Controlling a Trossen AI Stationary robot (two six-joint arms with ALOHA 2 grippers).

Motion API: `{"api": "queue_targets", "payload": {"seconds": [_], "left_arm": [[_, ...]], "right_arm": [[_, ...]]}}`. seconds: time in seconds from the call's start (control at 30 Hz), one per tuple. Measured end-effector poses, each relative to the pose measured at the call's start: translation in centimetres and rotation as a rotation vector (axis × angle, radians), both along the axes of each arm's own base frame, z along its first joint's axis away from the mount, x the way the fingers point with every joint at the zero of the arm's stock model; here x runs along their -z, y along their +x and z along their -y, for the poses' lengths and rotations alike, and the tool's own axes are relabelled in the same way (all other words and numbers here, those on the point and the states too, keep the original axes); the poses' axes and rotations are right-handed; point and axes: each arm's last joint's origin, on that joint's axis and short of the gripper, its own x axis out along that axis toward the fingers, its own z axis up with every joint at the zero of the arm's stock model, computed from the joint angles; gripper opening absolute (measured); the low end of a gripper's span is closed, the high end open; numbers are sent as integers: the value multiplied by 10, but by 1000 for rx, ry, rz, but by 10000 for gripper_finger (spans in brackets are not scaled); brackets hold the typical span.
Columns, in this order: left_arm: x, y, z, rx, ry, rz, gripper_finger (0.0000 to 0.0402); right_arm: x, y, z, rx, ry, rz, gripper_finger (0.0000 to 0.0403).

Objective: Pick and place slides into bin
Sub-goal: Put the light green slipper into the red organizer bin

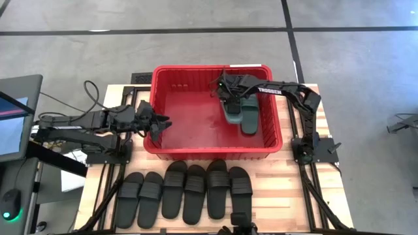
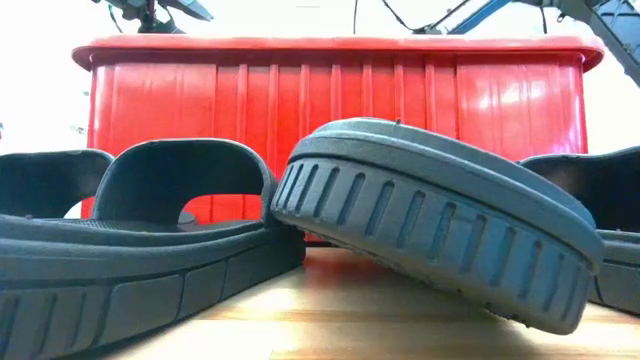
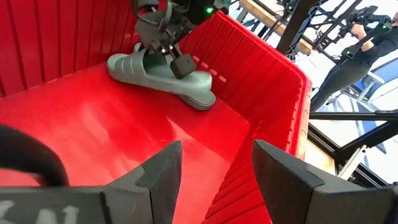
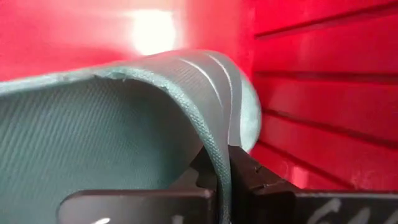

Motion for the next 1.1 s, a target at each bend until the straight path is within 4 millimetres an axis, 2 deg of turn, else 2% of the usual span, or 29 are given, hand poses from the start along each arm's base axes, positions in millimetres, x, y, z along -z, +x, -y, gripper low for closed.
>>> {"api": "queue_targets", "payload": {"seconds": [0.27,0.47,0.7,1.1], "left_arm": [[0,0,0,-1,-4,-2,183],[1,0,0,-1,-4,-5,183],[1,0,0,0,-4,-9,183],[1,0,0,0,-5,-8,183]], "right_arm": [[16,5,-1,-6,22,-42,45],[16,4,-1,-11,32,-40,70],[11,1,5,-6,94,-10,106],[-10,6,7,-47,126,19,219]]}}
